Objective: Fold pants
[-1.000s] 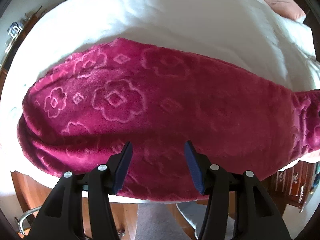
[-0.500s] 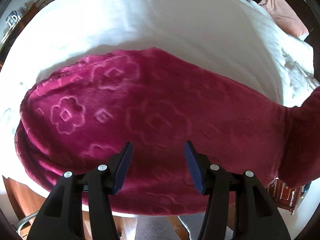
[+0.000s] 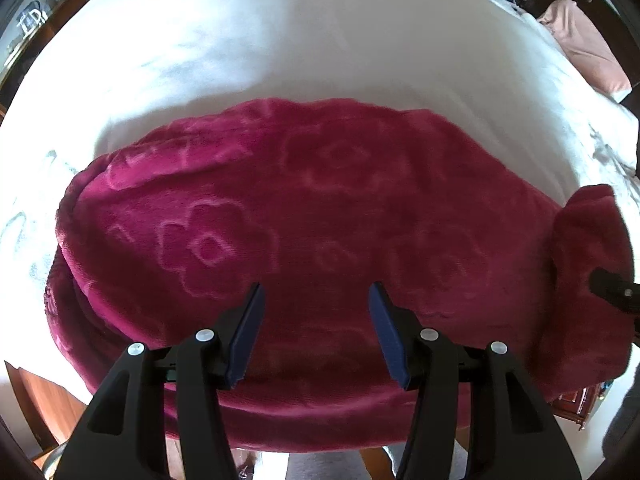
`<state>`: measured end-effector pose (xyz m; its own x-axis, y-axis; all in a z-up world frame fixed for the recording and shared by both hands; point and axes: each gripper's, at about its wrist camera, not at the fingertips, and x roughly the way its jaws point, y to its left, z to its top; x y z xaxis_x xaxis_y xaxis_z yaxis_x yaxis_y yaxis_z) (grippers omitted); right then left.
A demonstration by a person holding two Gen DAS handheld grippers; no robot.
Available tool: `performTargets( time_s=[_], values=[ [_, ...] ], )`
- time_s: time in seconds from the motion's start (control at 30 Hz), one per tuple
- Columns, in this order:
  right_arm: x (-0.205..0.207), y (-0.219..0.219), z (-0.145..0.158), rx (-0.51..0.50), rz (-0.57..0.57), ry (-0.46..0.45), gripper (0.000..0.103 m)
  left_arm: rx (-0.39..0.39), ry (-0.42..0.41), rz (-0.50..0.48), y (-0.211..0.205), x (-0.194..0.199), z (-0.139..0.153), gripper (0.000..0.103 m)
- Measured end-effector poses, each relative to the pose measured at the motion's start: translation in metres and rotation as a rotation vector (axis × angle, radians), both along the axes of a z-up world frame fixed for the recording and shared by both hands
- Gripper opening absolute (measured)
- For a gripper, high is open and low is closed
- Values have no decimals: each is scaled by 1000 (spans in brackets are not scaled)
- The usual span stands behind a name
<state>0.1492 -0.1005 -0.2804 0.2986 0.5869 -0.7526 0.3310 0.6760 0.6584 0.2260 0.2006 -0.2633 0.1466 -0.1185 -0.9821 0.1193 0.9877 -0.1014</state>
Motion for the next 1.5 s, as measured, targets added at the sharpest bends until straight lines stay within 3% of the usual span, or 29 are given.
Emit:
performTargets(
  time_s=[0.27,0.43,0.5,0.67,0.83,1.1,1.23,1.4,1.5],
  values=[
    [11,27,-22,-47,1,62,21,-12,28,-11,17,2,-12,54],
    [13,31,-14,-22,21,52,45,-25,31,-28,16,5,-18,54],
    [11,35,-2,-25,64,20,50,-32,26,-34,13,4,-16,54],
    [11,57,18,23,185,-45,50,-45,8,-34,1,7,-3,54],
    [11,54,22,-20,244,-63,50,-55,-27,-8,-13,4,15,54],
    [17,14,37,-28,246,-108,50,-106,-22,53,-50,-34,36,54],
    [11,-13,26,-80,284,-73,50,-94,-20,69,-83,-52,32,54],
    [2,-6,-2,-122,438,-7,50,-62,-8,144,-100,-77,29,54],
    [0,24,-7,-69,580,-17,50,-34,-8,252,-89,-90,32,54]
  ],
)
